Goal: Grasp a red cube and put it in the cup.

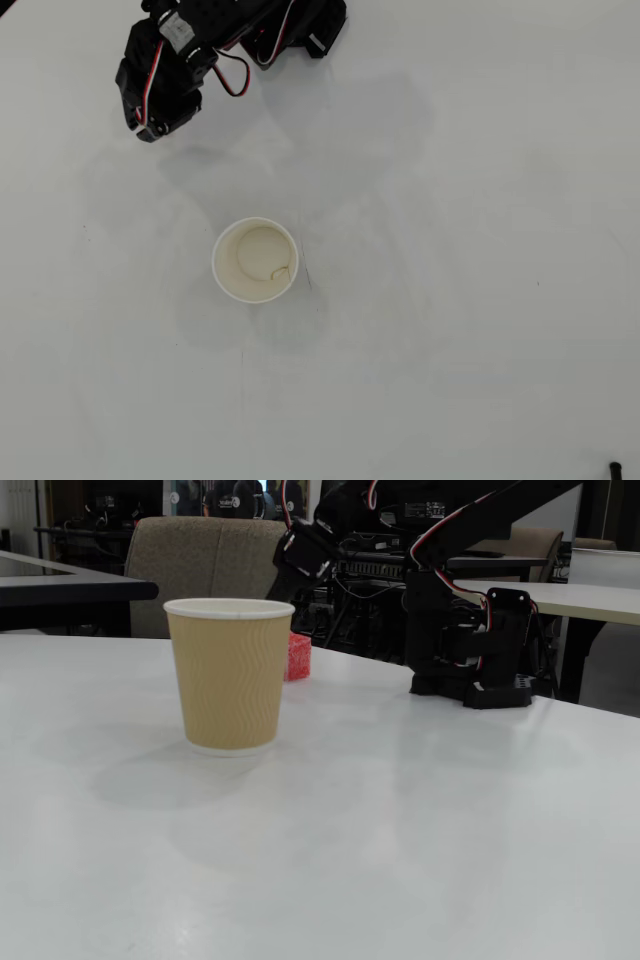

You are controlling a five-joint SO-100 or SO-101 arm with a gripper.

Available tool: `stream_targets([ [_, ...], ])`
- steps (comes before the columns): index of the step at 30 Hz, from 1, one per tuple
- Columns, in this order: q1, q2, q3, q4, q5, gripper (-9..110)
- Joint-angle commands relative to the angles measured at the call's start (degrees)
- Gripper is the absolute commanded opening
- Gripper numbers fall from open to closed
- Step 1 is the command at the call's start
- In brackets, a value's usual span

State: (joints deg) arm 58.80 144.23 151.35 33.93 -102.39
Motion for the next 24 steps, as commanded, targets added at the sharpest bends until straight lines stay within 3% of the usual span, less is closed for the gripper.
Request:
stream_targets([
  [1,1.58,-0.26,-5.36,-0.35,-0.18,1],
  [6,3.34,-1.49,-6.77,-0.79,-0.18,7],
  [8,4.13,-2.29,-7.21,-0.79,-0.18,18],
  [13,5.45,-3.78,-7.47,-0.88,-0.26,26],
  [24,7.56,-5.54,-8.53,-4.04,-0.53,28],
])
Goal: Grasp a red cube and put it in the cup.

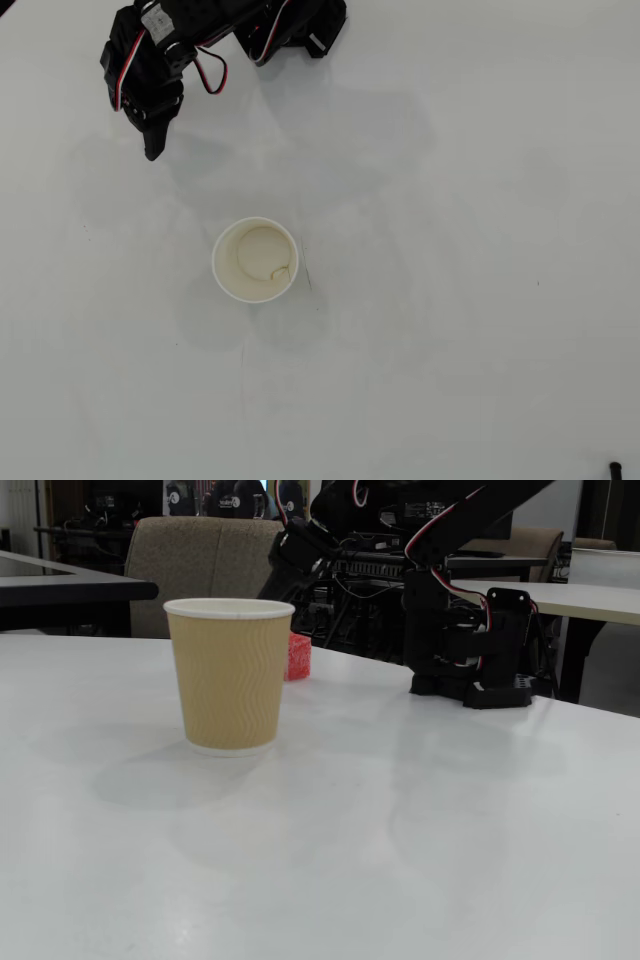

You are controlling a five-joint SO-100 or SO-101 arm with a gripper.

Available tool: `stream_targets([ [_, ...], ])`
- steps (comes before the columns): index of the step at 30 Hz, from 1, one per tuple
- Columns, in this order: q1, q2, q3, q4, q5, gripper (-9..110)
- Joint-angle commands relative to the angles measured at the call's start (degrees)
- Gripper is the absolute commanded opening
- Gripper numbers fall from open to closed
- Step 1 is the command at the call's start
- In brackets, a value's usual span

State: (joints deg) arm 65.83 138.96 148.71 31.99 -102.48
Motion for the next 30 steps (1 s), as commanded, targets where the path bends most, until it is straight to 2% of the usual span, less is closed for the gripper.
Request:
stream_targets([
  [1,0.79,-0.44,-5.89,-3.08,-0.44,28],
  [15,4.39,-8.96,-9.49,-7.73,-0.44,28],
  [30,6.15,-11.87,-10.2,1.05,-0.44,28],
])
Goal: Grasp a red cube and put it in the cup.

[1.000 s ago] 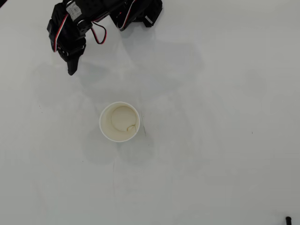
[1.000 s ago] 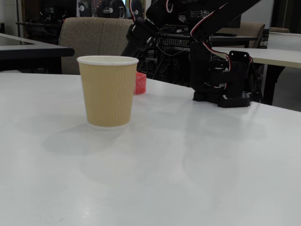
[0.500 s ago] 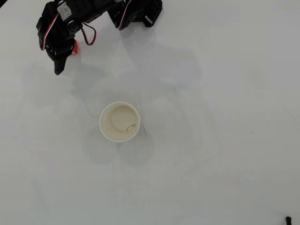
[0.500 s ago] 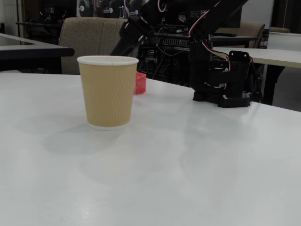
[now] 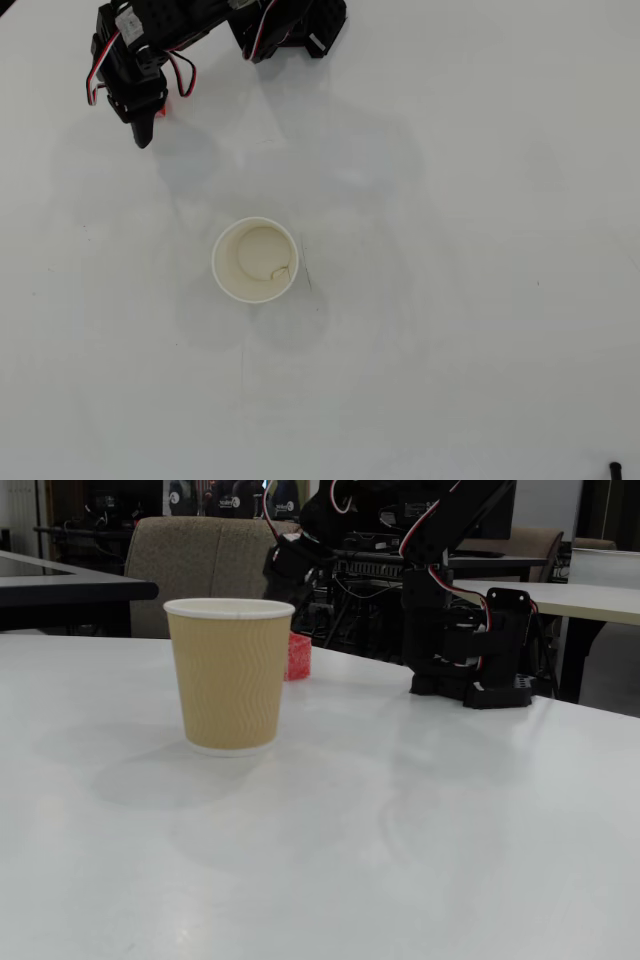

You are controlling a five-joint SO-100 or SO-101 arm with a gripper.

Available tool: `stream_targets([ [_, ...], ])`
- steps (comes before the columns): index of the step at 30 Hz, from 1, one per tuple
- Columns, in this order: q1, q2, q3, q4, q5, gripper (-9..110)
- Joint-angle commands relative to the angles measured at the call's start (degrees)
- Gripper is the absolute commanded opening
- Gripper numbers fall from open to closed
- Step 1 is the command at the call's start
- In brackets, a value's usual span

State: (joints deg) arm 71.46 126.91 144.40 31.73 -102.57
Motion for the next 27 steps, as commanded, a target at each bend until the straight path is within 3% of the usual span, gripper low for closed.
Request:
stream_targets([
  [1,0.53,0.09,-5.89,1.41,-0.35,28],
  [27,2.29,-4.48,-9.67,1.85,-0.53,28],
])
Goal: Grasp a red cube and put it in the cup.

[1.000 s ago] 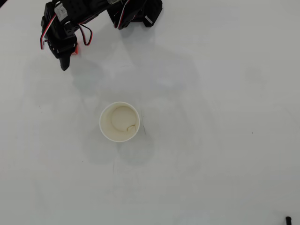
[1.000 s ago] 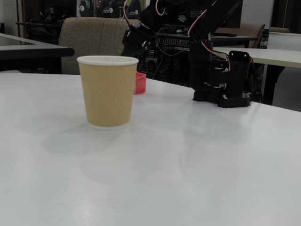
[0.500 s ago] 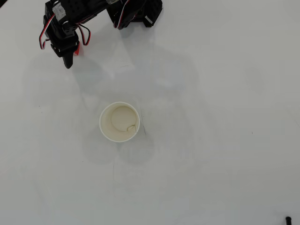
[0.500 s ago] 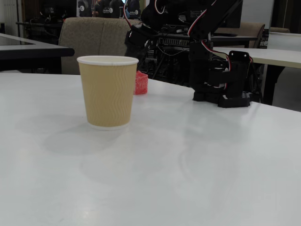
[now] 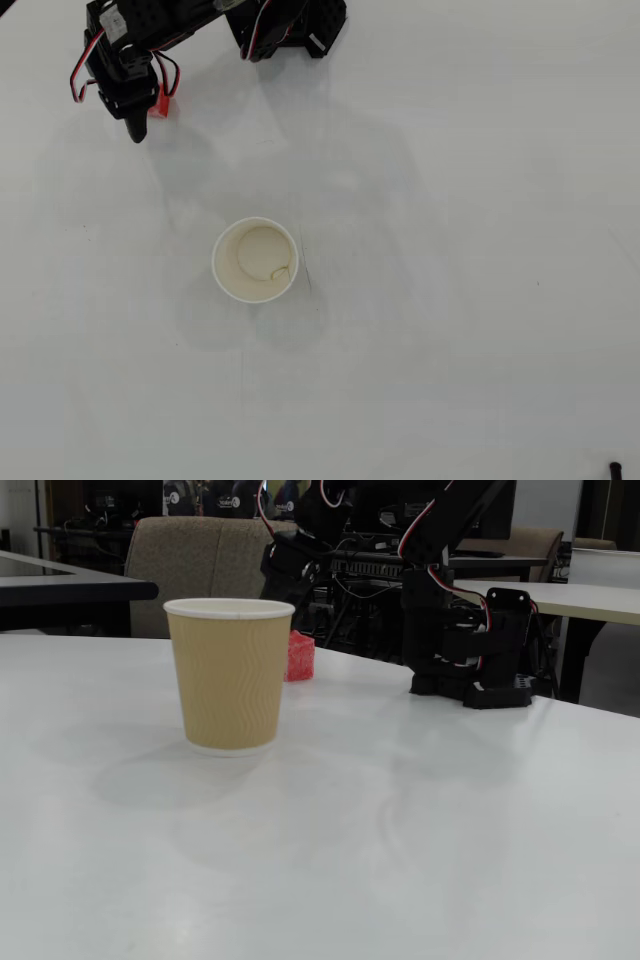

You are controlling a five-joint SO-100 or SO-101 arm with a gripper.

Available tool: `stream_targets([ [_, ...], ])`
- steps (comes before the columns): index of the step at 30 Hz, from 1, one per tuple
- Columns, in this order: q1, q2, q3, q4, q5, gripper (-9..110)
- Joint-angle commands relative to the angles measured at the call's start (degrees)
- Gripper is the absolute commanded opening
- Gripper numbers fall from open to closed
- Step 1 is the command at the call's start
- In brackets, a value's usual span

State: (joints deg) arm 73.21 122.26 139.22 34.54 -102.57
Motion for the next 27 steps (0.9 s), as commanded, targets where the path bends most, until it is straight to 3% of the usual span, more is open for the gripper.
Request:
stream_targets([
  [1,0.7,0.09,-4.48,-1.23,-0.53,28],
  [27,-0.09,0.35,-3.34,8.61,-2.55,28],
])
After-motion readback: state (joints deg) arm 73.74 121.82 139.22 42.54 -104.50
